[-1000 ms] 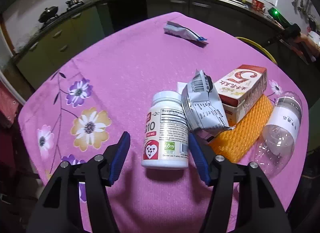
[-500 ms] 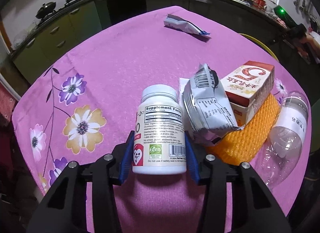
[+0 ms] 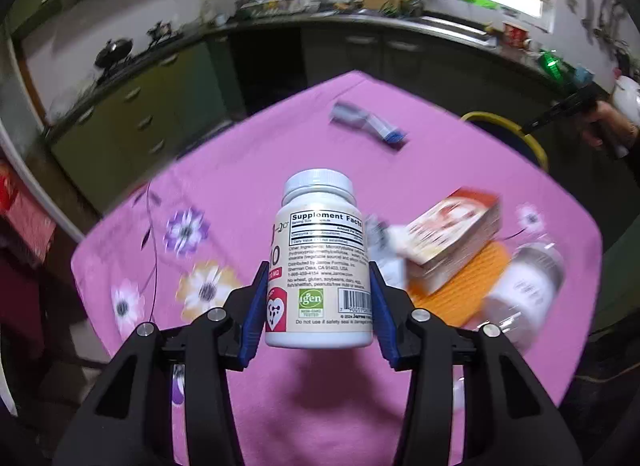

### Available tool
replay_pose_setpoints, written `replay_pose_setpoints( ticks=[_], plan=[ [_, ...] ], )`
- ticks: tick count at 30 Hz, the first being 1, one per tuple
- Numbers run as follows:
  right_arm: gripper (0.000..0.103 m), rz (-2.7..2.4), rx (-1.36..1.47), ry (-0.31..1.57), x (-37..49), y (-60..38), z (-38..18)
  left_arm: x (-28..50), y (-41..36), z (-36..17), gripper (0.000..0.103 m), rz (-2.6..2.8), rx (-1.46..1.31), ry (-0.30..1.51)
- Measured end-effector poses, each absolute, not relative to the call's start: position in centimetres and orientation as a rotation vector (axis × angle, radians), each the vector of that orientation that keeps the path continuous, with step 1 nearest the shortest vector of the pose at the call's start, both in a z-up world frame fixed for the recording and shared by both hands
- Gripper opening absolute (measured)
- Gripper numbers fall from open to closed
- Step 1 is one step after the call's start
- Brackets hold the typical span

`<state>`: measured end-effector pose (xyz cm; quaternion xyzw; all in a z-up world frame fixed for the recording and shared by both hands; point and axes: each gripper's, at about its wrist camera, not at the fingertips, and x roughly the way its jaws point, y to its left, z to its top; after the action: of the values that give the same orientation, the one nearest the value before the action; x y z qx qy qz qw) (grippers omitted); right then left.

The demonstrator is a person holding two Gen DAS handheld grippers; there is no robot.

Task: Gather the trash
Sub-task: 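Grasp the white pill bottle with the left gripper and lift it, then carry the pill bottle over the yellow bin and open the left gripper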

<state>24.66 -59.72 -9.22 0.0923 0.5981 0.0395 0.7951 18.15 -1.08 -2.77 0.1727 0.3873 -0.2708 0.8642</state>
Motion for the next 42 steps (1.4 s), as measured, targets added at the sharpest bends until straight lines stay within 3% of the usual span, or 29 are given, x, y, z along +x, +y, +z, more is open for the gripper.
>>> replay_pose_setpoints(
  ticks=[13, 29, 33, 35, 42],
  plan=[
    [0.041, 0.053, 0.214, 1.216, 21.5, -63.3, -7.3, 18.2, -19.3, 4.3, 0.045, -0.95, 0.507, 0.737],
    [0.041, -0.032, 0.317, 1.189, 15.8, -70.9, -7.9, 24.2, -45.8, -5.9, 0.045, -1.177, 0.728, 0.882],
    [0.047, -0.051, 0.332, 1.188, 15.0, -72.0, -7.9, 25.8, -48.6, -8.5, 0.05, -1.131, 0.762, 0.938],
    [0.047, -0.054, 0.338, 1.186, 14.8, -72.3, -7.8, 26.0, -49.1, -9.2, 0.069, -1.094, 0.786, 0.942],
    [0.048, -0.008, 0.309, 1.173, 15.0, -71.0, -6.9, 24.6, -43.9, -3.5, 0.069, -1.07, 0.693, 0.856]
  ],
)
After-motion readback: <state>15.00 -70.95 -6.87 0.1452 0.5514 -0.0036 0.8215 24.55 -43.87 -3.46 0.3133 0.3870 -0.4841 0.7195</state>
